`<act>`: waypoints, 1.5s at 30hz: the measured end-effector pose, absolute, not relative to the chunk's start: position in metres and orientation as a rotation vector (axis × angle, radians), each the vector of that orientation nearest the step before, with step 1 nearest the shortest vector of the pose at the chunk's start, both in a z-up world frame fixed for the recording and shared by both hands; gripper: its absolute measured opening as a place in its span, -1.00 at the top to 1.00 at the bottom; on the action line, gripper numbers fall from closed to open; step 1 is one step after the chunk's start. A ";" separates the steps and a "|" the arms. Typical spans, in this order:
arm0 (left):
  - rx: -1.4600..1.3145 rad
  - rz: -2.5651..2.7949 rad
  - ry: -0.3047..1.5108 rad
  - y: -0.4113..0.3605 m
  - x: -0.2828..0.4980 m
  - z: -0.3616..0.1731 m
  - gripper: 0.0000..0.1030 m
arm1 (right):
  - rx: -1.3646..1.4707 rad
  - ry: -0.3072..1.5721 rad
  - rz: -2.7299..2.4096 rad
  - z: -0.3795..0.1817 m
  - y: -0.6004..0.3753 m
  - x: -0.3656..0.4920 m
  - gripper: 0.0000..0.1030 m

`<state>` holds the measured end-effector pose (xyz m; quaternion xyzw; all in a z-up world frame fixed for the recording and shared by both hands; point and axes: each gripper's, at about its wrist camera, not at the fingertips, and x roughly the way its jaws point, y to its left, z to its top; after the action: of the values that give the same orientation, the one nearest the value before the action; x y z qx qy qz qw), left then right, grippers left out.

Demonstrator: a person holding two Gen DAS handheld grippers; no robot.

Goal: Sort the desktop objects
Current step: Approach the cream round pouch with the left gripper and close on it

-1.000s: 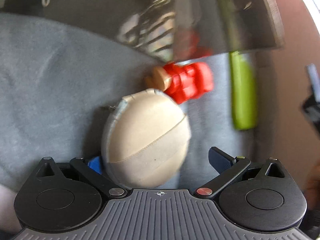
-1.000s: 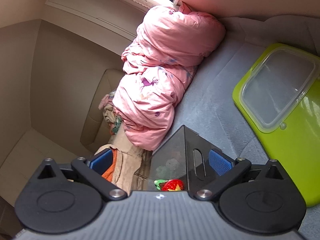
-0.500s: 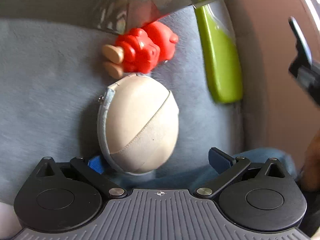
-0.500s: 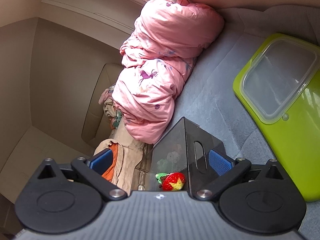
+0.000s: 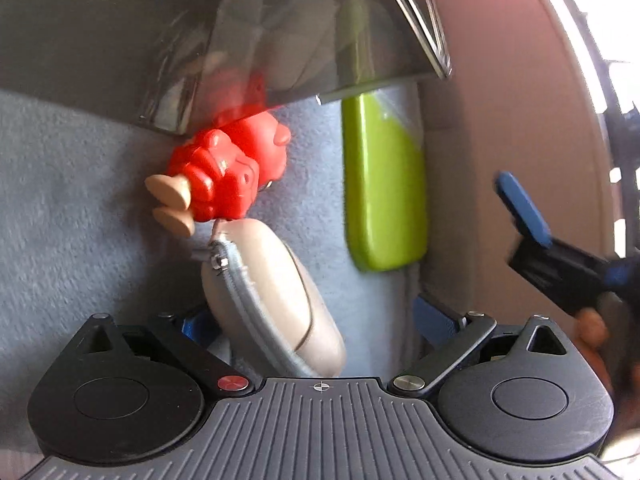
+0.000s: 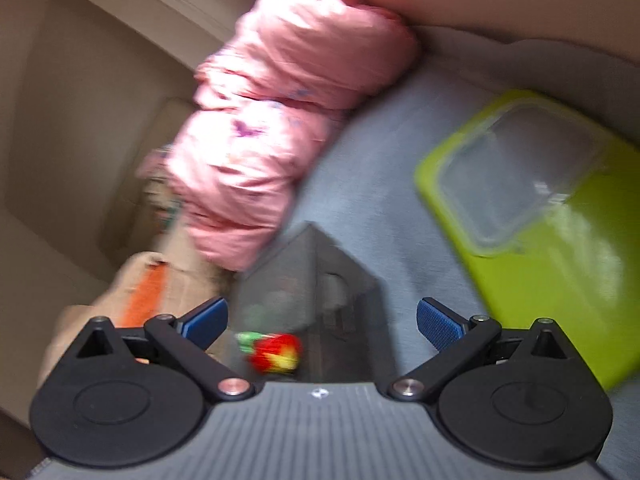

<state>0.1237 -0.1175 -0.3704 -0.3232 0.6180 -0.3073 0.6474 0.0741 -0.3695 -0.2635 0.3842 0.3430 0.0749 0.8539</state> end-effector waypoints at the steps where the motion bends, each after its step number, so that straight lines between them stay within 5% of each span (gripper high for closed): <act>1: -0.715 -0.693 1.413 -0.120 0.125 -0.371 -0.95 | 0.814 0.735 0.145 -0.263 -0.370 0.070 -0.98; 12: -0.562 -0.604 1.442 -0.136 0.137 -0.365 -0.95 | 0.939 0.942 0.530 -0.266 -0.356 -0.002 -0.98; 17: -0.452 -0.599 1.405 -0.144 0.142 -0.354 -0.94 | 0.778 0.921 0.442 -0.248 -0.387 -0.036 -0.73; 19: -0.446 -0.574 1.436 -0.147 0.145 -0.357 -0.92 | 0.748 0.933 0.439 -0.241 -0.388 -0.038 -0.77; 20: -0.432 -0.583 1.444 -0.147 0.145 -0.356 -0.89 | 0.677 0.950 0.400 -0.234 -0.384 -0.038 -0.96; 26: -0.460 -0.652 1.480 -0.142 0.144 -0.360 -0.85 | 0.200 1.014 0.365 -0.198 -0.351 -0.043 -0.97; 28: -0.516 -0.648 1.506 -0.139 0.144 -0.367 -0.75 | 0.203 1.044 0.348 -0.202 -0.352 -0.041 -0.97; 30: -0.546 -0.674 1.536 -0.138 0.143 -0.372 -0.16 | 0.231 1.062 0.339 -0.208 -0.352 -0.040 -0.97; 31: -0.560 -0.694 1.558 -0.138 0.142 -0.374 -0.08 | 0.236 1.068 0.345 -0.211 -0.351 -0.040 -0.97; 34: -0.552 -0.731 1.583 -0.141 0.135 -0.376 -0.07 | 0.221 1.080 0.367 -0.214 -0.344 -0.041 -0.97; 36: -0.496 -0.747 1.602 -0.148 0.130 -0.380 -0.19 | 0.200 1.083 0.377 -0.214 -0.339 -0.040 -0.97; 38: -0.470 -0.735 1.614 -0.154 0.125 -0.384 -0.51 | 0.198 1.083 0.382 -0.216 -0.337 -0.037 -0.97; 40: -0.460 -0.712 1.607 -0.161 0.124 -0.386 -0.54 | 0.204 1.083 0.384 -0.217 -0.337 -0.037 -0.97; 43: -0.457 -0.692 1.595 -0.170 0.129 -0.386 -0.36 | 0.207 1.080 0.387 -0.218 -0.340 -0.038 -0.97; 44: -0.444 -0.677 1.599 -0.172 0.131 -0.387 -0.09 | 0.207 1.077 0.389 -0.218 -0.341 -0.039 -0.97; 45: -0.429 -0.663 1.605 -0.173 0.133 -0.387 -0.04 | 0.201 1.069 0.386 -0.216 -0.343 -0.040 -0.97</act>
<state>0.1334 -0.1734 -0.3870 -0.1870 0.6997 -0.2888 0.6261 -0.0396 -0.3432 -0.2162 0.0950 0.5054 0.1823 0.8381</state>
